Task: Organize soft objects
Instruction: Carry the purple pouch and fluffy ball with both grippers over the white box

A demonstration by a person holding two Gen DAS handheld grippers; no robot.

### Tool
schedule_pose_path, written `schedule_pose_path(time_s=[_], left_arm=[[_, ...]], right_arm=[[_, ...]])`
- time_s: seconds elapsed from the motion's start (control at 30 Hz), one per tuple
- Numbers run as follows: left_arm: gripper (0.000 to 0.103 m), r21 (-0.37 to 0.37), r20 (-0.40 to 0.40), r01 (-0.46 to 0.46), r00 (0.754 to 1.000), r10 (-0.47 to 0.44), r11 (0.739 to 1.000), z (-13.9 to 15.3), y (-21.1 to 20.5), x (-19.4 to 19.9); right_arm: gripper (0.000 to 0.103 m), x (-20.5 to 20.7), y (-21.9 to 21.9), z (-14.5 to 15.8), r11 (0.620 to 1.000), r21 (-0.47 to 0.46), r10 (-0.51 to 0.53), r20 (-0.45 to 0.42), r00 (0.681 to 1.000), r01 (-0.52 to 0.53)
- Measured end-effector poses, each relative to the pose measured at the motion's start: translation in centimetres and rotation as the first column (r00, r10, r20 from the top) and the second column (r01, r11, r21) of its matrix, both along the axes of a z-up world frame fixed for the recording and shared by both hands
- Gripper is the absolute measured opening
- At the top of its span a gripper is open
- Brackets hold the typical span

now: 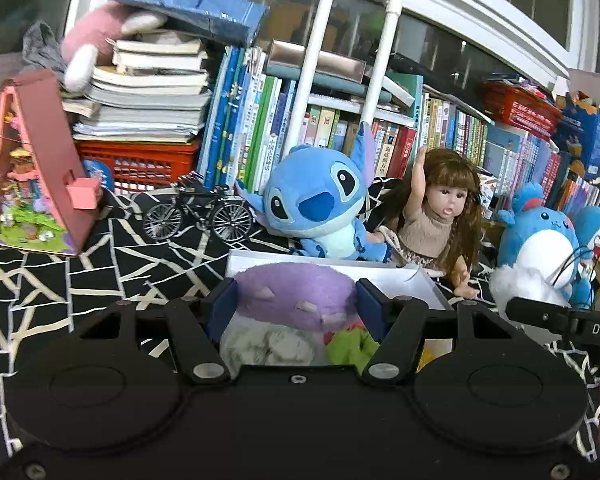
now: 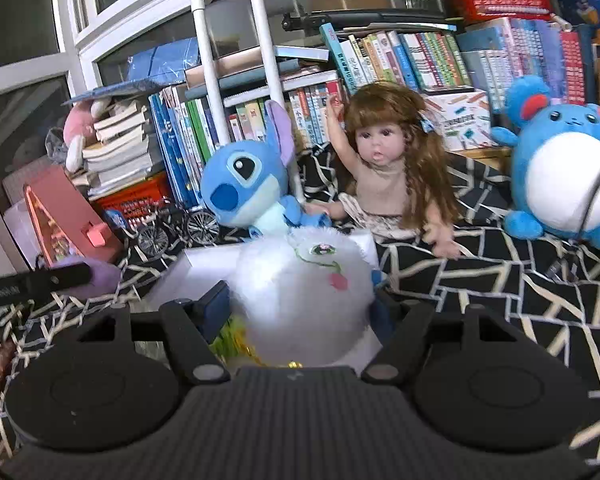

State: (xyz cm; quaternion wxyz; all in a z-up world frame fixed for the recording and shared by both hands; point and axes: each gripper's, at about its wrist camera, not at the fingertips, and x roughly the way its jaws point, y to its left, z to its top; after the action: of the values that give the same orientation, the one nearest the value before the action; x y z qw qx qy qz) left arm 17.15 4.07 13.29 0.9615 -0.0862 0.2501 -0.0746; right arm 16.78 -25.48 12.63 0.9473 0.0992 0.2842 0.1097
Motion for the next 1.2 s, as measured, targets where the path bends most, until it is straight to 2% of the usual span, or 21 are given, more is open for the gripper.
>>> schedule_pose_path(time_s=[0.1,0.27,0.57,0.77,1.2], left_arm=[[0.062,-0.016,-0.033,0.002,0.999,-0.002,1.000,0.4,-0.3,2.6],[0.062,0.013,-0.120,-0.010,0.993,0.012,1.000,-0.4,-1.5,7.8],[0.062,0.033,-0.225,-0.066,0.972,0.072,0.997,-4.0,-1.7,13.1],[0.062,0.035,-0.255,-0.085,0.963,0.091,0.996,-5.6,-1.0,14.4],[0.062,0.055,-0.297,-0.041,0.953,0.056,0.998,-7.9,-1.3,14.9]], right_arm=[[0.072,2.4,0.2,0.9,1.000,0.010,0.007,-0.021,1.000,-0.007],[0.072,6.3,0.8,1.1,1.000,0.004,-0.006,-0.089,0.996,0.007],[0.072,11.2,1.8,-2.3,0.997,-0.068,-0.036,-0.164,0.986,0.025],[0.072,13.5,1.3,-4.6,0.998,-0.023,-0.060,-0.206,0.977,0.057],[0.072,15.5,0.9,-7.8,0.995,-0.035,-0.100,-0.246,0.964,0.094]])
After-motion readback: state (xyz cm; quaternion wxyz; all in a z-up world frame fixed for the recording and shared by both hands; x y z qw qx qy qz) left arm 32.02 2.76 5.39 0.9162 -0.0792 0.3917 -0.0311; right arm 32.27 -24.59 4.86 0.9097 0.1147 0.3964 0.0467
